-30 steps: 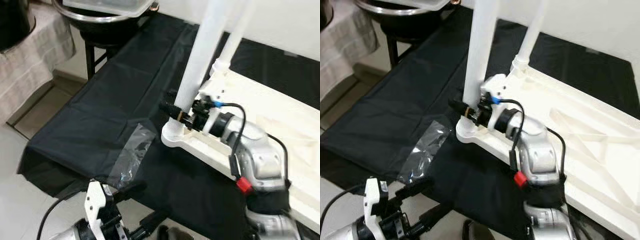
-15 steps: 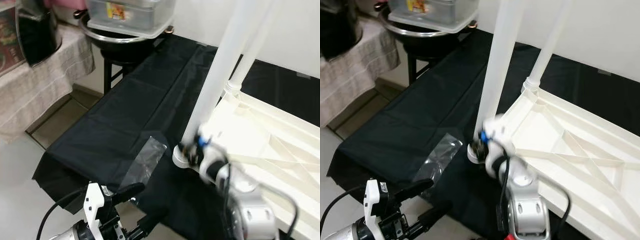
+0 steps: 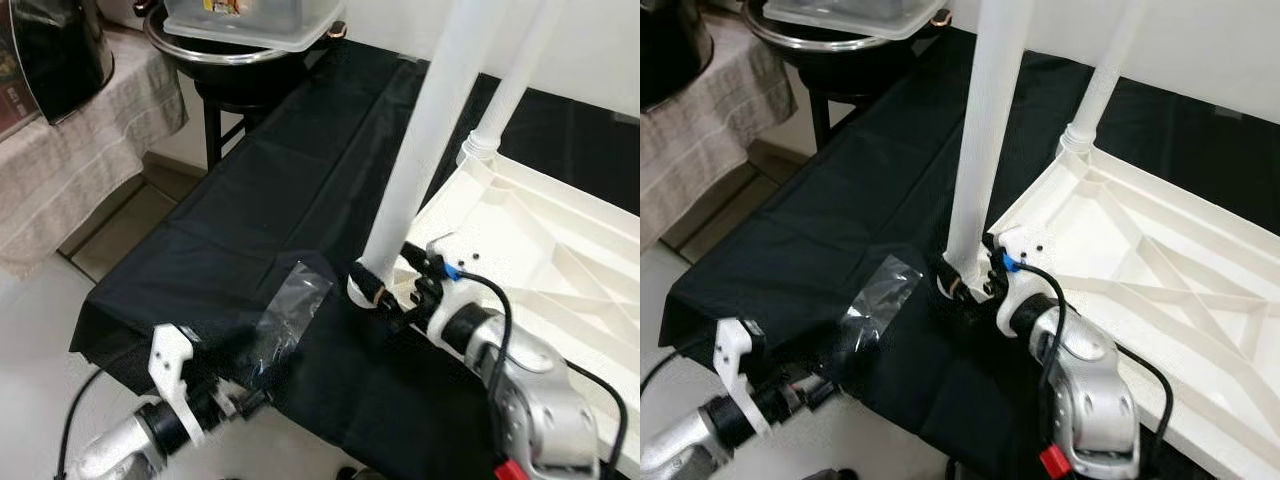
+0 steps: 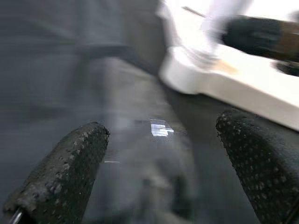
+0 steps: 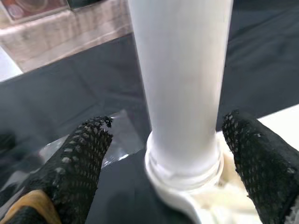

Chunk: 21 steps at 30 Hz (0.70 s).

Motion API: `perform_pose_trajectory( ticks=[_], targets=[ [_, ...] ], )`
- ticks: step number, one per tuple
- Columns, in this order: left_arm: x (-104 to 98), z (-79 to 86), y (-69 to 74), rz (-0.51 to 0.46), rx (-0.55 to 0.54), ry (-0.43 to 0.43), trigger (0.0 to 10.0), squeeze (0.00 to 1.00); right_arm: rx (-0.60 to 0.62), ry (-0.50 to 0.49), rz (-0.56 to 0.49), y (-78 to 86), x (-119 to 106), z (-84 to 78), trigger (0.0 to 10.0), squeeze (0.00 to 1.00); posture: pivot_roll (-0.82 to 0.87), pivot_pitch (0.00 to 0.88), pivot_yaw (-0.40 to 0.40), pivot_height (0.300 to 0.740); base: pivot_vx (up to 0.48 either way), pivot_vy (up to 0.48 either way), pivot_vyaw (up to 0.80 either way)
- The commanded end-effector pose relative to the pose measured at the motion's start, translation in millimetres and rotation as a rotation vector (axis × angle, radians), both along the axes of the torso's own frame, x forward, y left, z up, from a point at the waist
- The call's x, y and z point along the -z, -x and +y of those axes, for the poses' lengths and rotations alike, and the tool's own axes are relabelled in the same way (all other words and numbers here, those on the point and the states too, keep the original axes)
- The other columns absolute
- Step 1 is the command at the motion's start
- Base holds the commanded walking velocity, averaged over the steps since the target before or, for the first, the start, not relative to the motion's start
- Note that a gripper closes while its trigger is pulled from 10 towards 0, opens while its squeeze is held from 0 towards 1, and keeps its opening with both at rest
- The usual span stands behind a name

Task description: Building children table

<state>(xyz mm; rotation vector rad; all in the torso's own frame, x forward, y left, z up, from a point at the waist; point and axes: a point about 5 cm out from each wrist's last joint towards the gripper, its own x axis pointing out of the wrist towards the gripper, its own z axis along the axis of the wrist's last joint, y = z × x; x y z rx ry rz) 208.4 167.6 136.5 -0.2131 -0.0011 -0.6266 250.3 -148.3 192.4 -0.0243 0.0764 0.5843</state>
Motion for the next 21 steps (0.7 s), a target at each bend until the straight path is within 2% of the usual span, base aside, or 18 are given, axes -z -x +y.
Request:
perform_pose_trajectory(
  ticks=[1, 5, 6, 7, 12, 15, 17, 21],
  targets=[
    [4.1, 4.5, -4.8, 0.038, -0.042, -0.010, 10.0, 0.00, -0.065, -0.014, -0.009, 7.3, 0.6, -0.7, 10.0, 0.00, -0.01, 0.181, -0.023, 0.740, 0.000, 0.000, 0.00],
    [-3.5, 6.7, -20.1, 0.014, -0.059, -0.016, 10.0, 0.00, -0.027, -0.011, -0.018, 7.2, 3.4, -14.8, 10.0, 0.00, -0.03, 0.159, -0.016, 0.740, 0.000, 0.000, 0.00],
    [-3.5, 6.7, -20.1, 0.014, -0.059, -0.016, 10.0, 0.00, -0.027, -0.011, -0.018, 7.2, 3.4, -14.8, 10.0, 0.00, -0.03, 0.159, -0.016, 0.740, 0.000, 0.000, 0.00],
    [-8.7, 5.9, -28.5, -0.017, -0.052, -0.047, 10.0, 0.00, 0.032, -0.004, -0.022, 7.2, 6.0, -22.5, 10.0, 0.00, -0.05, 0.145, 0.002, 0.740, 0.000, 0.480, 0.00],
    [-14.9, 0.1, -36.1, -0.058, -0.032, -0.080, 10.0, 0.00, 0.055, -0.015, -0.001, 12.5, 13.7, -24.8, 10.0, 0.00, -0.06, 0.133, 0.019, 0.740, 0.000, 0.480, 0.00],
    [-17.9, -2.7, -38.9, -0.069, -0.026, -0.077, 10.0, 0.00, 0.028, -0.018, 0.005, 16.9, 16.4, -21.9, 10.0, 0.00, -0.06, 0.133, 0.019, 0.740, 0.000, 0.480, 0.00],
    [-20.5, -3.3, -42.1, -0.079, -0.023, -0.077, 10.0, 0.00, -0.089, -0.068, 0.025, 23.0, 16.0, -11.9, 10.0, 0.00, -0.06, 0.120, 0.029, 0.740, 0.000, 0.480, -0.80],
    [-22.3, -3.5, -44.6, -0.090, -0.023, -0.079, 10.0, 0.00, -0.172, -0.126, 0.031, 26.8, 14.1, -4.3, 10.0, 0.00, -0.05, 0.112, 0.030, 0.740, 0.000, 0.480, -0.80]
  ],
)
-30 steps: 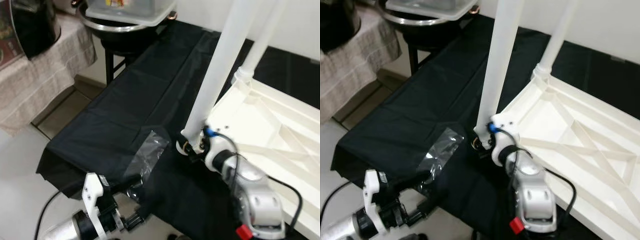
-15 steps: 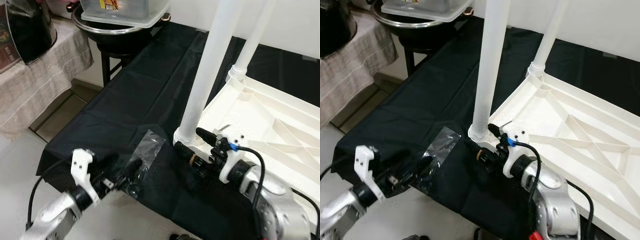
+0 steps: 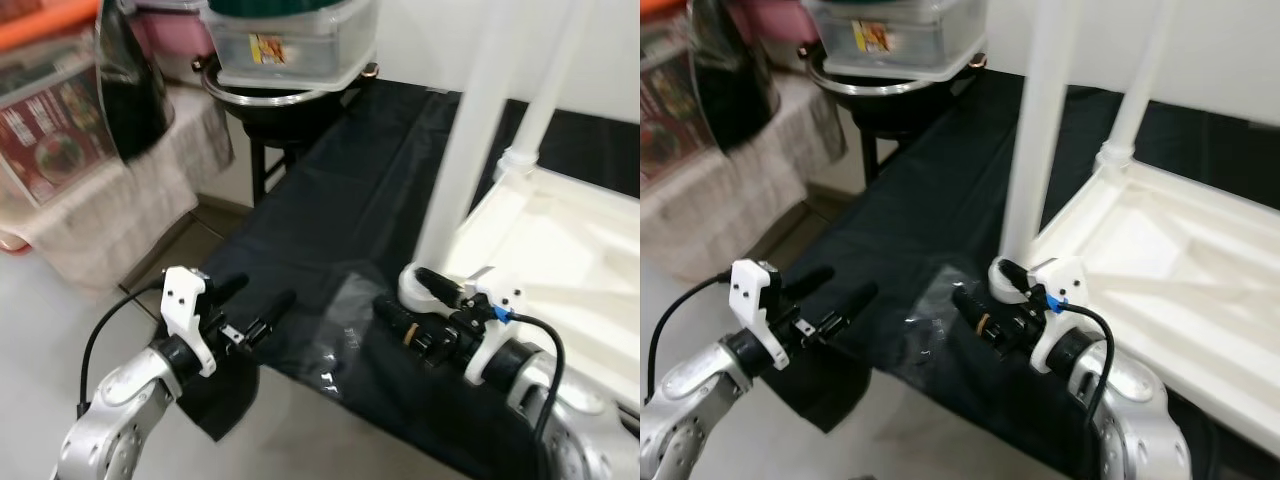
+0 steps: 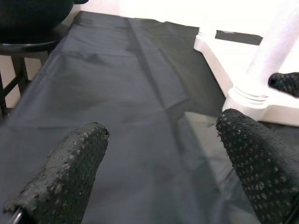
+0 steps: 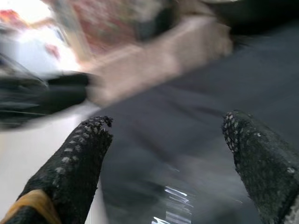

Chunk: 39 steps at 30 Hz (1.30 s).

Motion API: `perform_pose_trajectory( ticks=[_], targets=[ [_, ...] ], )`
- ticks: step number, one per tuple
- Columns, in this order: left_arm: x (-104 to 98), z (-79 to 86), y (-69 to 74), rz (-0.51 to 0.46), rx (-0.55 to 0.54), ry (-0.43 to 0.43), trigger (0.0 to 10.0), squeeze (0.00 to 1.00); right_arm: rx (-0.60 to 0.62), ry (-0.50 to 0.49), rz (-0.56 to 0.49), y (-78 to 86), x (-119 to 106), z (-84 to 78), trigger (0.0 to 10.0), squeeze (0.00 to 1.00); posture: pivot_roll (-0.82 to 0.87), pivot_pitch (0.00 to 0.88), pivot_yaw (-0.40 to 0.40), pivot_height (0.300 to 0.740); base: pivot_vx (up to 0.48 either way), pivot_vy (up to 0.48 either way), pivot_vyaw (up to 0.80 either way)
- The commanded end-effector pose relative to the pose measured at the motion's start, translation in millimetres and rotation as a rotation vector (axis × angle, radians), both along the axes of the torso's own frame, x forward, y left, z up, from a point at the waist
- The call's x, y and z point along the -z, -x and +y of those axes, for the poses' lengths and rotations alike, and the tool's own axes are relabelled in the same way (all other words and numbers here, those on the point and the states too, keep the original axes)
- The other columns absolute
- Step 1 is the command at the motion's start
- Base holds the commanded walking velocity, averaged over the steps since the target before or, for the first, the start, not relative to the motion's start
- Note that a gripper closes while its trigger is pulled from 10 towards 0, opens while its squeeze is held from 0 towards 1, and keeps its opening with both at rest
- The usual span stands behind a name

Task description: Building children table

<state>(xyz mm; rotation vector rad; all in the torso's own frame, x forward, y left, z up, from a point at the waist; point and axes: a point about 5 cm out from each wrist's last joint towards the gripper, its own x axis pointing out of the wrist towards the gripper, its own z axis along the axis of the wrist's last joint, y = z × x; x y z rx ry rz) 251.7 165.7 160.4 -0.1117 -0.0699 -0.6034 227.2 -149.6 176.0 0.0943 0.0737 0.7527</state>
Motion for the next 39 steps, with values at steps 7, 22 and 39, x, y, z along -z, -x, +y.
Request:
perform_pose_trajectory(
  ticks=[7, 22, 39],
  targets=[
    [-0.7, -2.1, -4.5, -0.007, 0.009, 0.007, 10.0, 0.00, -0.112, -0.019, -0.005, 7.8, -2.6, 5.0, 10.0, 0.00, -0.05, 0.103, 0.026, 0.740, 0.000, 0.480, -0.80],
    [-3.8, -10.1, 1.5, -0.046, 0.116, 0.023, 10.0, 0.00, -0.109, 0.024, 0.024, 2.0, 9.5, 3.1, 10.0, 0.00, -0.04, 0.102, 0.015, 0.740, 0.000, 0.032, -0.80],
    [24.0, -4.7, 0.6, 0.041, -0.141, 0.067, 10.0, 0.00, 0.237, 0.154, 0.032, -24.2, 35.7, -10.3, 10.0, 0.00, -0.03, 0.094, -0.002, 0.740, 0.000, 0.000, -0.80]
  ],
)
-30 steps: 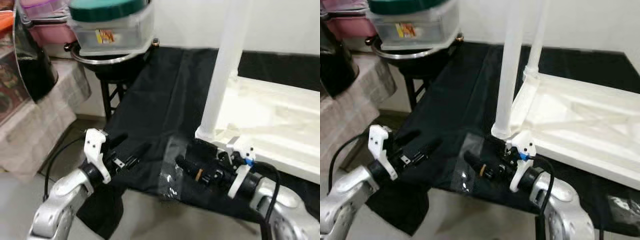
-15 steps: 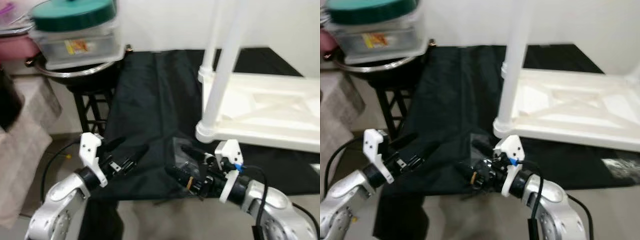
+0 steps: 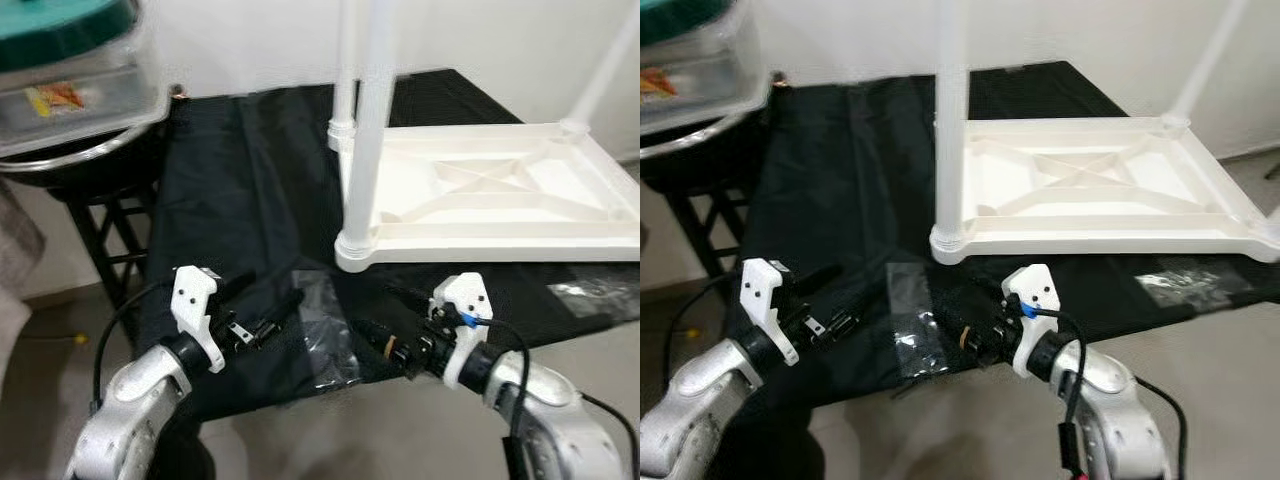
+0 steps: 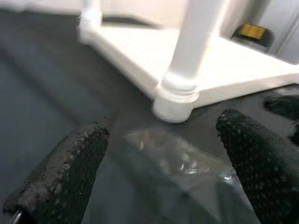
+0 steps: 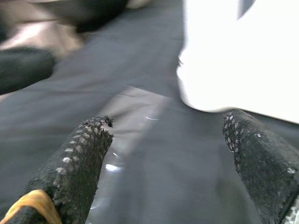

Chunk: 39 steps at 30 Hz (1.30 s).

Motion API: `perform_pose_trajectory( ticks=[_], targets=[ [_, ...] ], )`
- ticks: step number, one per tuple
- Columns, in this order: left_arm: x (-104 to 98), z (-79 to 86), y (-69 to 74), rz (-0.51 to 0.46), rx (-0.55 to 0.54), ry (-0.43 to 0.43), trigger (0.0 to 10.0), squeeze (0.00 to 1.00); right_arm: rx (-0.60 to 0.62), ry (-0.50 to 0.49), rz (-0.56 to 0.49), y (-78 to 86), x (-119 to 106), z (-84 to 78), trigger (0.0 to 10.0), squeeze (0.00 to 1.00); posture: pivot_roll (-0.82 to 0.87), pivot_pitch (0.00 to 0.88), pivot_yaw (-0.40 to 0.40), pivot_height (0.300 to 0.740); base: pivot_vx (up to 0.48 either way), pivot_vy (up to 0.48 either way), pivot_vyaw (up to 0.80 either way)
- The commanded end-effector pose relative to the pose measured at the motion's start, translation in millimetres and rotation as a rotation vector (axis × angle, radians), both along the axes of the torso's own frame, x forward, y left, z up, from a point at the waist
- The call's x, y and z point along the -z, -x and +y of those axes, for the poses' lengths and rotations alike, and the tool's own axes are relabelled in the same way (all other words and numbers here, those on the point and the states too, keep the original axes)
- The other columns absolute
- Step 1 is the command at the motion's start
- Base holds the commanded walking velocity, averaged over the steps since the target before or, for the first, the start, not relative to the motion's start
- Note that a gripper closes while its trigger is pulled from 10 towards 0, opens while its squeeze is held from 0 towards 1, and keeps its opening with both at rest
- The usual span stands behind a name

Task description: Building children table

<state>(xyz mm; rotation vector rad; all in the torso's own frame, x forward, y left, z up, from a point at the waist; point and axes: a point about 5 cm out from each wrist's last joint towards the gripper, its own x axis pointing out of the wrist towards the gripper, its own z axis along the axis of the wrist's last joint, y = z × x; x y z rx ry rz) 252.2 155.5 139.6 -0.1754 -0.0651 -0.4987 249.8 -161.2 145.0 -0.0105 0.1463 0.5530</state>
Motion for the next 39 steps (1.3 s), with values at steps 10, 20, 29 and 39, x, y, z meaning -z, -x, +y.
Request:
perform_pose_trajectory(
  ticks=[10, 20, 29, 39],
  targets=[
    [17.1, 11.0, 23.4, 0.013, -0.240, 0.059, 10.0, 0.00, 0.099, 0.024, -0.037, -8.2, 21.4, 22.5, 10.0, 0.00, -0.01, 0.062, -0.023, 0.740, 0.000, 0.000, -0.80],
    [18.6, 3.4, 13.5, -0.037, -0.273, -0.034, 10.0, 0.00, 0.083, 0.015, -0.086, -16.1, 26.8, 27.4, 10.0, 0.00, 0.00, 0.009, -0.037, 0.740, 0.000, 0.000, -0.64],
    [14.3, 3.4, 8.8, -0.067, -0.292, -0.019, 10.0, 0.00, 0.040, 0.020, -0.118, -21.2, 24.9, 30.9, 10.0, 0.00, -0.01, 0.007, -0.039, 0.740, 0.000, -0.153, 0.00],
    [10.0, 2.6, 0.1, -0.088, -0.323, -0.018, 10.0, 0.00, 0.000, 0.014, -0.127, -27.2, 26.3, 31.0, 10.0, 0.00, -0.01, 0.000, -0.037, 0.740, 0.000, -0.457, 0.00]
  ],
)
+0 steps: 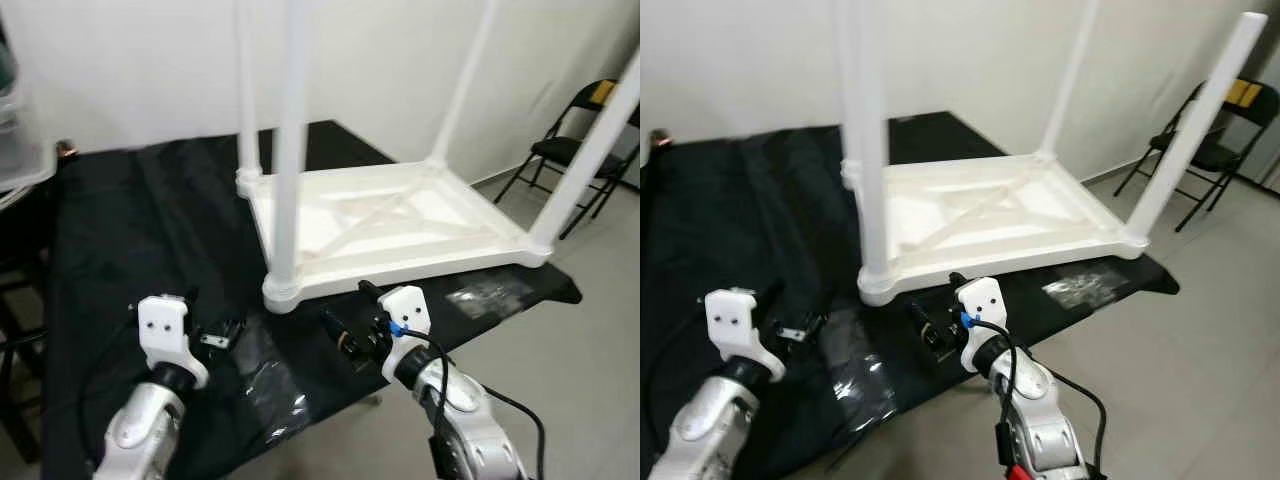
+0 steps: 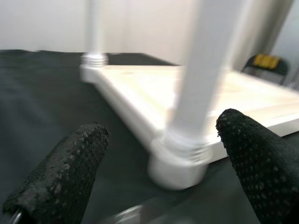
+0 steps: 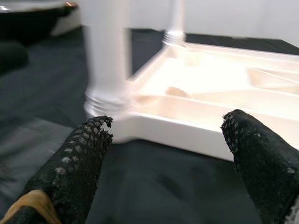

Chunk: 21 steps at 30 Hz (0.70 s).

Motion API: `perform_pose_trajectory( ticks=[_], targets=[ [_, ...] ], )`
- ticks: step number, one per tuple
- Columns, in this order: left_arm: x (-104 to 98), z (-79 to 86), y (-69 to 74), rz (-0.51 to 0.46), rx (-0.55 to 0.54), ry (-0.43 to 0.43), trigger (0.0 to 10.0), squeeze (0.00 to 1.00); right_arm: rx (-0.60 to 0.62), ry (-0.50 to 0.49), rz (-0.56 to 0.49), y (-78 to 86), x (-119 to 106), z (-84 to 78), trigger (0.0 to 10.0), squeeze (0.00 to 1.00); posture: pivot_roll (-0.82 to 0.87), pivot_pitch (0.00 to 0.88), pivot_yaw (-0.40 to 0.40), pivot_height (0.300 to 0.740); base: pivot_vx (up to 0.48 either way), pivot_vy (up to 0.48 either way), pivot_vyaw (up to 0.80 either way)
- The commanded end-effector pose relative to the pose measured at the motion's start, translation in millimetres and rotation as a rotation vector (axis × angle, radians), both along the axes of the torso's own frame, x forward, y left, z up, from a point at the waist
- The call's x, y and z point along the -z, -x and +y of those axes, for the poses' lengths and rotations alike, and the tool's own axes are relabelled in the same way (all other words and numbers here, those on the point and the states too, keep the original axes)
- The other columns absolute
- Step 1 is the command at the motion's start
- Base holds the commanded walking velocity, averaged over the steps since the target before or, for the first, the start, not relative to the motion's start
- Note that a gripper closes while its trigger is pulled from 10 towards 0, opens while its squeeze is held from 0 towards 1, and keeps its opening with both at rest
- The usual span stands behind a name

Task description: Building children table

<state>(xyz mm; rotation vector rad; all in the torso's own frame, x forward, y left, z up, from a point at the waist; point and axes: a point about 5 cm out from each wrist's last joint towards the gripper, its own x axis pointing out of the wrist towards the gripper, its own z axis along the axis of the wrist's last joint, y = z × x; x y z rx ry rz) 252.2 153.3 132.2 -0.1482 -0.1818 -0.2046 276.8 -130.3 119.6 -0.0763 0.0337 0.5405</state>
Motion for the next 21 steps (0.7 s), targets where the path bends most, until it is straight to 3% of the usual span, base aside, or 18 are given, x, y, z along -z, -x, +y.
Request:
perform_pose_trajectory(
  ticks=[1, 8, 17, 19, 21],
  targets=[
    [2.7, 4.8, 0.1, 0.009, -0.021, -0.025, 10.0, 0.00, -0.009, -0.018, -0.003, -0.2, 0.9, 0.2, 10.0, 0.00, -0.01, 0.000, -0.037, 0.740, 0.000, -0.458, 0.00],
    [0.1, 5.4, -5.6, 0.019, -0.069, -0.051, 10.0, 0.00, -0.020, -0.019, -0.002, -0.7, 1.8, 0.3, 10.0, 0.00, -0.01, 0.000, -0.035, 0.740, 0.000, -0.411, 0.00],
    [-7.0, 12.7, -12.8, 0.013, -0.189, -0.098, 10.0, 0.00, -0.041, -0.030, 0.006, -0.3, 1.9, 1.9, 10.0, 0.00, -0.01, 0.001, -0.033, 0.740, 0.000, 0.000, 0.00],
    [-8.9, 13.6, -13.7, 0.013, -0.216, -0.120, 10.0, 1.00, -0.048, -0.036, 0.008, 0.0, 1.9, 1.9, 10.0, 0.00, -0.01, 0.008, -0.032, 0.740, 0.000, 0.000, 0.00],
    [-9.3, 13.4, -14.1, 0.013, -0.221, -0.128, 10.0, 1.00, -0.050, -0.038, 0.009, 0.1, 2.0, 1.8, 10.0, 0.00, -0.01, 0.008, -0.032, 0.740, 0.000, 0.000, 0.00]
  ],
)
